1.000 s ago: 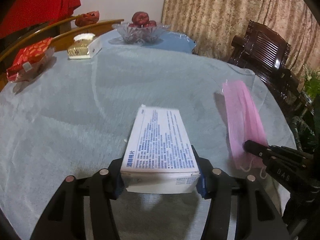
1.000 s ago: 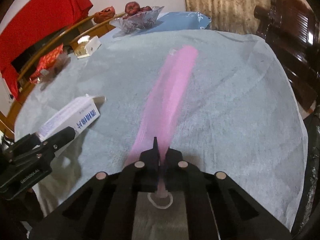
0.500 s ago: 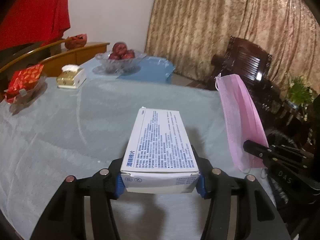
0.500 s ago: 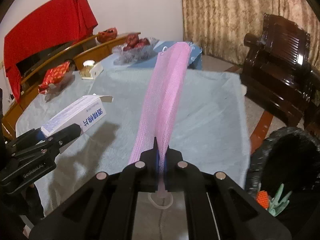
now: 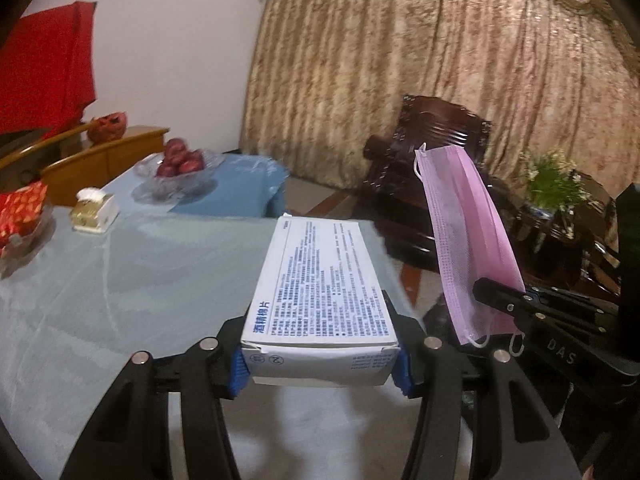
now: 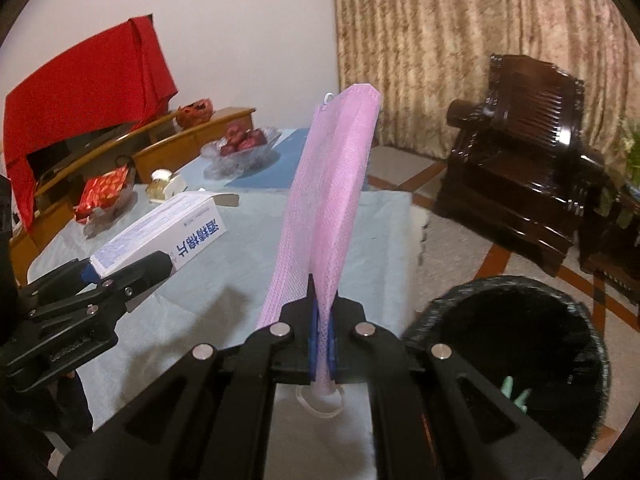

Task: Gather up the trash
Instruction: 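Carry the white box in the left gripper over the bin while the right carries the mask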

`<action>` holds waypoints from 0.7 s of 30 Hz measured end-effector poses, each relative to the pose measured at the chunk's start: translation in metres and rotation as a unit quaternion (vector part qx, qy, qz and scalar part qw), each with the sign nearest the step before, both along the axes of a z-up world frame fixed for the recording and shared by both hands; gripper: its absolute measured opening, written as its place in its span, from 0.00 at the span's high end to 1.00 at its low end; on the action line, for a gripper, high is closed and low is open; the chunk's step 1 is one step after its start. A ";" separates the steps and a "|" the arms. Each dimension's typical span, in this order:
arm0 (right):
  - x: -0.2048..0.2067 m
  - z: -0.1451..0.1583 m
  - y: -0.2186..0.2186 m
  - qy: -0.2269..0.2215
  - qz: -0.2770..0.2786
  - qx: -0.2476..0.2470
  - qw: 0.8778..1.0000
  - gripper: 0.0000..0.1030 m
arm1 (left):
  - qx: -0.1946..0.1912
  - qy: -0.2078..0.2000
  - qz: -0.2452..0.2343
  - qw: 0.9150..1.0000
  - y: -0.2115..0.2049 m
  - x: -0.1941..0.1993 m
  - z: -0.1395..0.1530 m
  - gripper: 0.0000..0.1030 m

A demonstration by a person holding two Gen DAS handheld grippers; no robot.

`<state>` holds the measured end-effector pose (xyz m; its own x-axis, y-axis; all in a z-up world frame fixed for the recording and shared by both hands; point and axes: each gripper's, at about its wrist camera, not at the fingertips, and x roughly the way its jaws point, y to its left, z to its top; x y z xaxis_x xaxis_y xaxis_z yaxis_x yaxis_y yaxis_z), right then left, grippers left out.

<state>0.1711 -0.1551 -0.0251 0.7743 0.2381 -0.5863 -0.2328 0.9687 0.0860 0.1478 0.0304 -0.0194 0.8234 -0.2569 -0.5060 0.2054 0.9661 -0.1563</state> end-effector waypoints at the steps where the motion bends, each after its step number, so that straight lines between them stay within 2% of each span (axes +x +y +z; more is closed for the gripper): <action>1: -0.003 0.003 -0.008 -0.003 -0.006 0.000 1.000 0.97 | -0.001 -0.003 -0.007 1.000 -0.007 -0.001 0.003 0.48; 11: -0.029 0.007 -0.088 -0.010 -0.083 -0.006 0.996 0.97 | -0.004 -0.027 -0.080 0.996 -0.086 0.001 0.015 0.48; 21: -0.048 -0.010 -0.163 0.001 -0.158 -0.015 0.987 0.97 | -0.002 -0.026 -0.147 0.989 -0.167 0.010 0.003 0.47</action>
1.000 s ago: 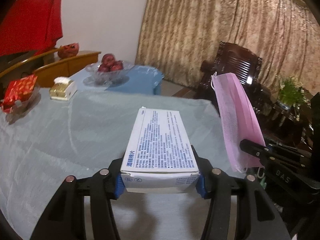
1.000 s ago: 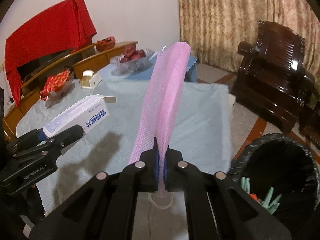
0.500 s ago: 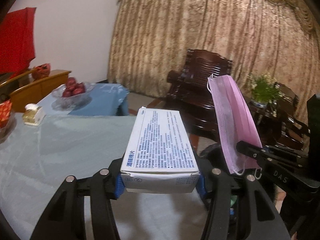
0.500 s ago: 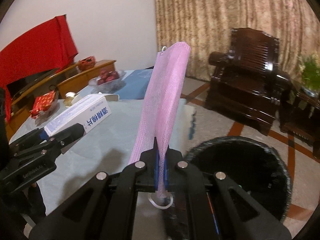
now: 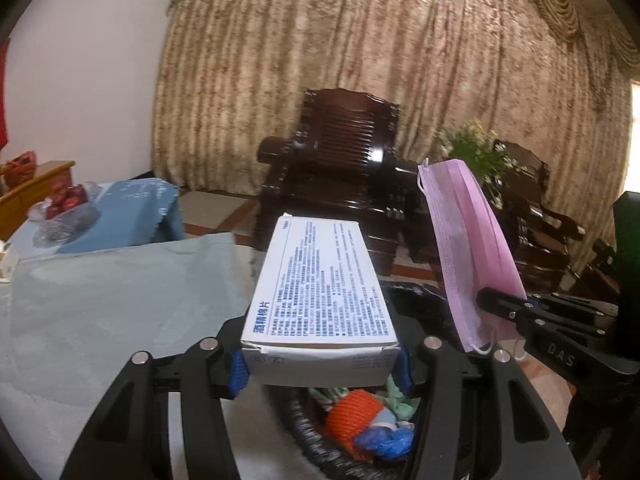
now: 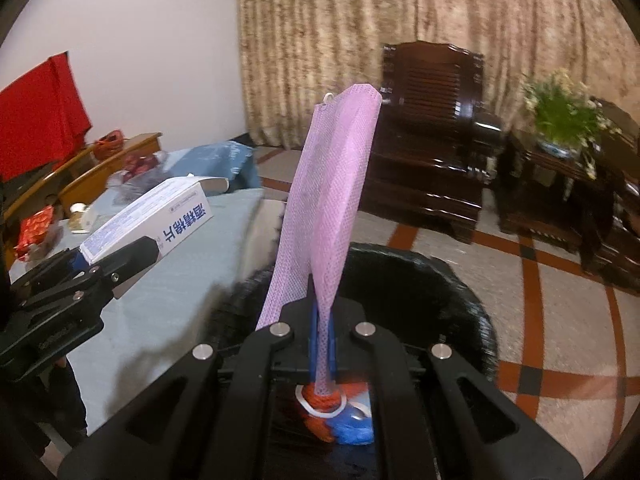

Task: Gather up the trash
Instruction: 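Carry the white box in the left gripper over the bin while the right carries the mask, then open both grippers over the bin, dropping the box and mask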

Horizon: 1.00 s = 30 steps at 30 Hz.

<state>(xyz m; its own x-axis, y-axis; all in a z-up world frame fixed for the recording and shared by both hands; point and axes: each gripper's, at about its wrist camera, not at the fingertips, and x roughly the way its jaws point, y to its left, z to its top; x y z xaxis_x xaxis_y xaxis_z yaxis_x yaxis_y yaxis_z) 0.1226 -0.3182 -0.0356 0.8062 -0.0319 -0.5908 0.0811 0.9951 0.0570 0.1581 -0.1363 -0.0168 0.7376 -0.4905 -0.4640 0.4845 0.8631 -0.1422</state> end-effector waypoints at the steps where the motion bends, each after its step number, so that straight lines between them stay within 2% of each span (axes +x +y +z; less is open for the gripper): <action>1: -0.001 -0.003 -0.008 0.003 -0.007 0.000 1.000 0.97 | 0.001 0.002 -0.009 1.000 -0.010 0.002 -0.003 0.48; 11: 0.001 -0.044 -0.051 0.043 -0.042 0.000 0.998 0.94 | 0.025 0.028 -0.050 0.998 -0.068 0.016 -0.036 0.47; 16: 0.007 -0.070 -0.059 0.072 -0.046 0.006 0.996 0.94 | 0.034 0.059 -0.057 0.996 -0.083 0.027 -0.057 0.47; 18: 0.010 -0.078 -0.062 0.082 -0.050 0.009 0.995 0.89 | 0.036 0.073 -0.062 0.995 -0.086 0.032 -0.063 0.47; 19: 0.011 -0.082 -0.063 0.088 -0.052 0.008 0.995 0.83 | 0.036 0.077 -0.063 0.994 -0.086 0.033 -0.065 0.42; 20: 0.013 -0.084 -0.063 0.091 -0.054 0.007 0.994 0.69 | 0.036 0.082 -0.064 0.994 -0.086 0.035 -0.067 0.33; 21: 0.013 -0.086 -0.064 0.094 -0.057 0.005 0.994 0.61 | 0.035 0.084 -0.062 0.994 -0.085 0.036 -0.068 0.29; 22: 0.013 -0.088 -0.066 0.095 -0.059 0.003 0.994 0.49 | 0.034 0.086 -0.061 0.994 -0.083 0.036 -0.069 0.26; 24: 0.012 -0.091 -0.067 0.095 -0.064 0.001 0.993 0.40 | 0.036 0.089 -0.061 0.994 -0.082 0.036 -0.070 0.26; 26: 0.011 -0.091 -0.068 0.092 -0.069 0.001 0.993 0.25 | 0.038 0.090 -0.056 0.994 -0.079 0.035 -0.071 0.23; 27: 0.009 -0.089 -0.068 0.087 -0.071 0.003 0.994 0.22 | 0.036 0.091 -0.053 0.994 -0.076 0.035 -0.071 0.22; 29: 0.007 -0.086 -0.069 0.079 -0.075 0.004 0.994 0.10 | 0.035 0.088 -0.046 0.994 -0.070 0.035 -0.067 0.18; 30: 0.005 -0.083 -0.068 0.075 -0.076 0.006 0.994 0.10 | 0.036 0.083 -0.042 0.995 -0.066 0.033 -0.063 0.17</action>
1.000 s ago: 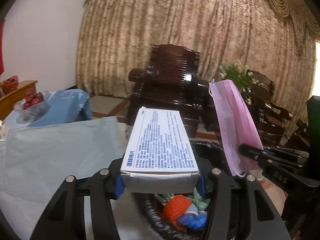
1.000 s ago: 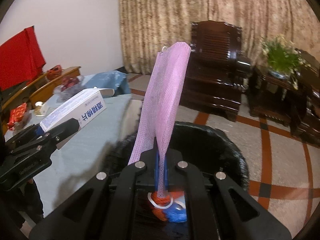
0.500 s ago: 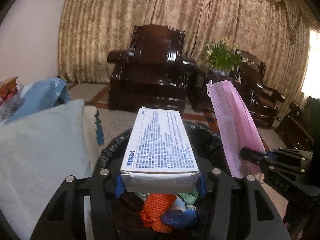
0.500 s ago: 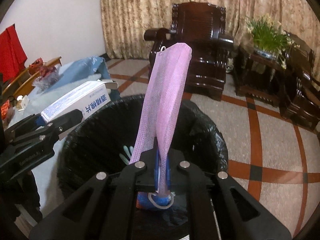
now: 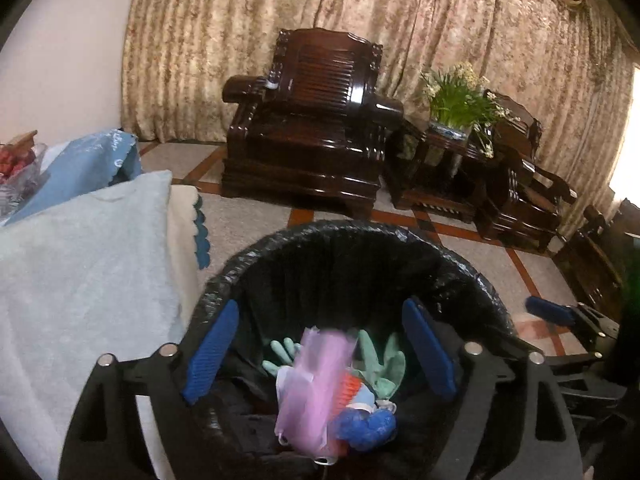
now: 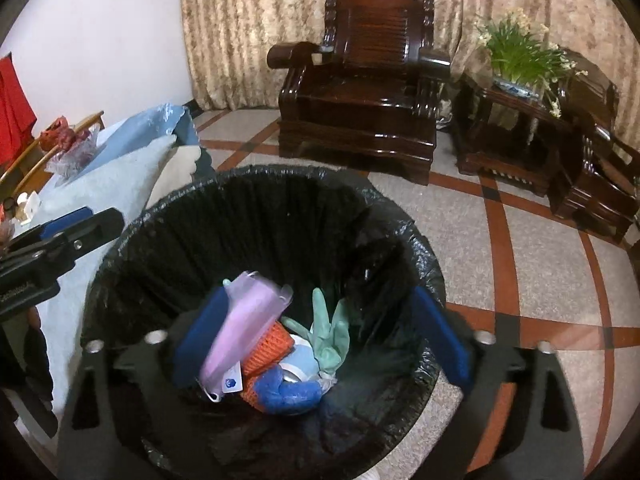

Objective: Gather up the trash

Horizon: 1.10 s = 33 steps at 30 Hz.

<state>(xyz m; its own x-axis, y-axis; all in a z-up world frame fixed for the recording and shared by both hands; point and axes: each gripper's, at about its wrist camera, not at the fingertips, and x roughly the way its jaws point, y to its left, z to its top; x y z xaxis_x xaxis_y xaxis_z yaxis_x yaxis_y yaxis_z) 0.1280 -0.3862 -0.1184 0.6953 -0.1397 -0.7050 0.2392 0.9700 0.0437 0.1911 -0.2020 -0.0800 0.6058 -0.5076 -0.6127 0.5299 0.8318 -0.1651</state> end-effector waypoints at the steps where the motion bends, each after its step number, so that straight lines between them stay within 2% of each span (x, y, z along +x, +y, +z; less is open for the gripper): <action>1: -0.001 0.003 0.001 -0.003 0.001 0.004 1.000 0.10 | 0.002 -0.005 0.004 1.000 0.004 -0.002 0.003 0.14; 5: -0.008 0.022 0.007 -0.023 0.009 0.018 1.000 0.06 | 0.015 -0.024 0.015 0.999 0.018 -0.009 0.018 0.07; 12: -0.022 0.061 0.027 -0.055 0.039 0.040 0.997 0.05 | 0.022 -0.036 0.038 0.998 0.051 -0.028 0.045 0.06; 19: -0.035 0.092 0.056 -0.071 0.072 0.037 0.994 0.05 | 0.028 -0.042 0.062 0.997 0.083 -0.052 0.067 0.06; 33: -0.064 0.128 0.106 -0.094 0.122 0.040 0.987 0.05 | 0.026 -0.049 0.102 0.993 0.137 -0.099 0.095 0.06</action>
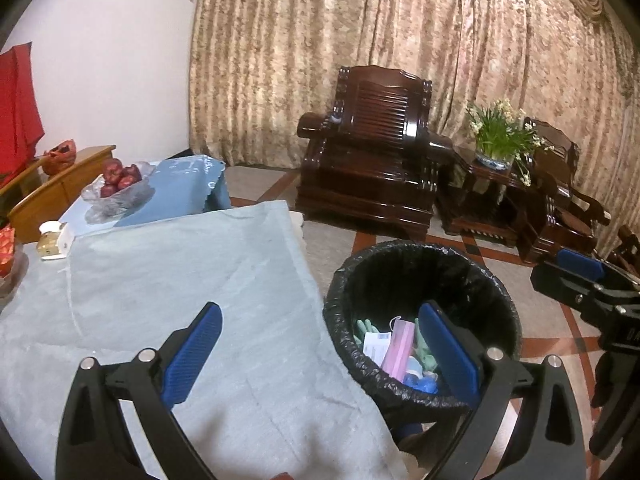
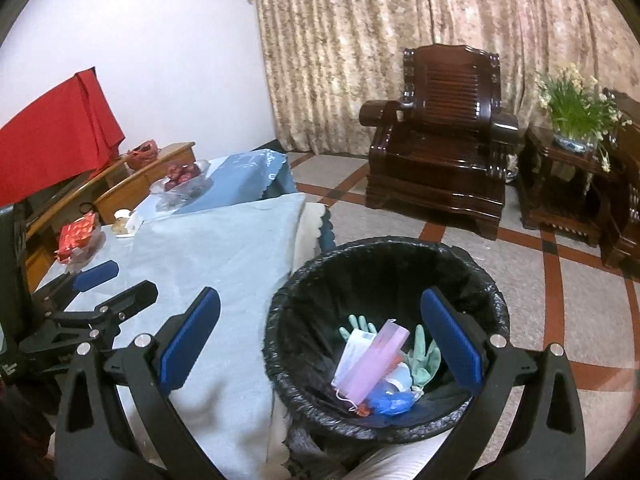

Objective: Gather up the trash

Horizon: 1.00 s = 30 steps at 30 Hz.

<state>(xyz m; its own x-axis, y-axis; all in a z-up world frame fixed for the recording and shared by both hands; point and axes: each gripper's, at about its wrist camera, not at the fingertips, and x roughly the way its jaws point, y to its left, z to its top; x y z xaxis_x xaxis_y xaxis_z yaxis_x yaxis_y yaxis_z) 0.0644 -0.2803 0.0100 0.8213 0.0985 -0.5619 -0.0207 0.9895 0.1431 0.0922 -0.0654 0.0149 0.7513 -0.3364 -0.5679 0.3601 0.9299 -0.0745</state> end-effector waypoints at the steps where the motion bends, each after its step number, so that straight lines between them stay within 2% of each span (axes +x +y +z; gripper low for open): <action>1: -0.002 0.001 0.002 -0.001 0.002 -0.001 1.000 0.05 | 0.000 -0.002 0.002 1.000 0.001 -0.001 0.002 0.06; 15: -0.019 0.019 0.025 -0.028 0.023 -0.014 0.999 0.05 | -0.008 -0.034 0.026 0.999 0.017 -0.027 0.024 0.06; 30: -0.025 0.023 0.038 -0.041 0.028 -0.025 0.998 0.05 | -0.011 -0.052 0.034 0.998 0.024 -0.042 0.029 0.06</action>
